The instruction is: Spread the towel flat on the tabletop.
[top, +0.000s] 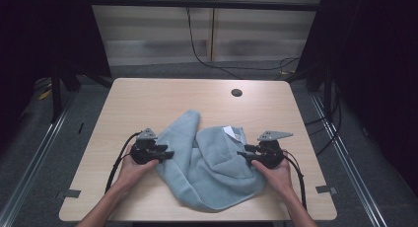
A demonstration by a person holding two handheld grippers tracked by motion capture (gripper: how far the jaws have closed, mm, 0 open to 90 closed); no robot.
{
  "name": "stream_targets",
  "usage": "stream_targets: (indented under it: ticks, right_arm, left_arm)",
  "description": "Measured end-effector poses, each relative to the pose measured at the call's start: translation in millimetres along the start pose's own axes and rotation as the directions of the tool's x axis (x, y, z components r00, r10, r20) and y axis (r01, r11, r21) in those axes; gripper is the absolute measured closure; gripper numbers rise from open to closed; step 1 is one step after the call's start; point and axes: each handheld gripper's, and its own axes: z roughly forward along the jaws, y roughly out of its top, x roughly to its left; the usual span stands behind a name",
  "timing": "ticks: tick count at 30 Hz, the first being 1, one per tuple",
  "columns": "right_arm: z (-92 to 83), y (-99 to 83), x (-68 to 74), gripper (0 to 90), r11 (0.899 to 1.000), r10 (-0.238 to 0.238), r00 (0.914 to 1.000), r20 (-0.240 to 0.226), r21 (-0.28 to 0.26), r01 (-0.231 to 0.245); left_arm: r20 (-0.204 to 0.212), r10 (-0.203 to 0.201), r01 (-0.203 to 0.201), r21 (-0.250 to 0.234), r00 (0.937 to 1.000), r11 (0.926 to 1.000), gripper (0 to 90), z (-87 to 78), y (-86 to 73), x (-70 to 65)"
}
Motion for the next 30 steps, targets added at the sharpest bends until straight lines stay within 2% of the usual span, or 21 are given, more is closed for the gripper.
stream_targets:
  ticks: [4, 9, 11, 13, 15, 17, 19, 20, 21, 23, 25, 28, 30]
  right_arm:
    - [-8.1, -19.6, 11.2, 49.2, 0.999, -0.004, 0.9998, 0.019, 0.038, 0.003]
    - [-23.9, -42.0, 18.9, 46.3, 0.997, 0.000, 0.9990, 0.045, 0.081, -0.004]
    - [-29.0, -46.2, 20.0, 45.3, 0.996, 0.003, 0.9992, 0.040, 0.093, -0.007]
    - [-32.0, -46.9, 19.0, 44.9, 0.995, 0.008, 0.9991, 0.041, 0.097, -0.012]
    - [-33.5, -41.8, 15.6, 44.8, 0.996, 0.006, 0.9989, 0.046, 0.085, -0.010]
    - [-32.4, -33.3, 11.3, 44.4, 0.999, 0.007, 0.9990, 0.045, 0.052, -0.009]
    - [-27.1, -21.3, 6.8, 42.1, 1.000, 0.020, 0.9995, 0.024, 0.021, -0.021]
    - [-21.1, -13.2, 4.5, 40.3, 1.000, 0.016, 0.9998, 0.007, 0.016, -0.016]
    - [-16.3, -7.0, 3.9, 39.1, 1.000, 0.014, 0.9998, -0.011, 0.020, -0.014]
    - [-4.5, 3.1, 3.2, 35.1, 1.000, 0.017, 0.9983, -0.056, 0.022, -0.016]
    - [7.0, 7.5, 4.8, 33.8, 0.999, 0.014, 0.9965, -0.082, 0.043, -0.011]
    - [24.7, 4.6, 10.5, 34.6, 0.994, -0.006, 0.9961, -0.088, 0.108, 0.015]
    - [28.3, 1.6, 12.7, 45.1, 0.990, -0.017, 0.9974, -0.070, 0.139, 0.027]
  left_arm:
    - [-0.031, -0.023, 0.023, 0.000, 0.9993, 0.9997, 57.1, -19.5, -15.1, 4.0]
    - [-0.033, -0.044, 0.044, 0.019, 0.9985, 0.9988, 56.9, -43.9, -33.4, 3.1]
    - [-0.030, -0.054, 0.055, 0.028, 0.9981, 0.9981, 55.9, -51.6, -37.7, 0.7]
    - [-0.020, -0.041, 0.041, 0.025, 0.9990, 0.9988, 55.1, -56.2, -38.8, -1.2]
    - [-0.007, -0.041, 0.041, -0.016, 0.9991, 0.9990, 54.8, -58.2, -33.1, -2.5]
    - [0.004, -0.032, 0.032, -0.042, 0.9995, 0.9986, 54.8, -55.5, -21.6, -3.1]
    - [0.027, -0.030, 0.031, -0.059, 0.9992, 0.9978, 52.5, -49.4, -7.9, -5.2]
    - [0.045, -0.024, 0.027, -0.069, 0.9987, 0.9972, 51.7, -45.9, -0.8, -6.5]
    - [0.049, -0.017, 0.021, -0.089, 0.9987, 0.9958, 51.0, -42.6, 6.0, -8.0]
    - [0.056, -0.014, 0.019, -0.095, 0.9983, 0.9953, 49.0, -35.3, 16.7, -10.3]
    - [0.092, -0.028, 0.035, -0.071, 0.9953, 0.9969, 46.5, -20.8, 23.4, -11.3]
    - [0.091, -0.015, 0.016, -0.011, 0.9957, 0.9998, 42.5, -1.2, 21.7, -16.6]
    - [0.083, 0.002, -0.005, 0.030, 0.9966, 0.9995, 38.1, 7.5, 18.2, -21.2]
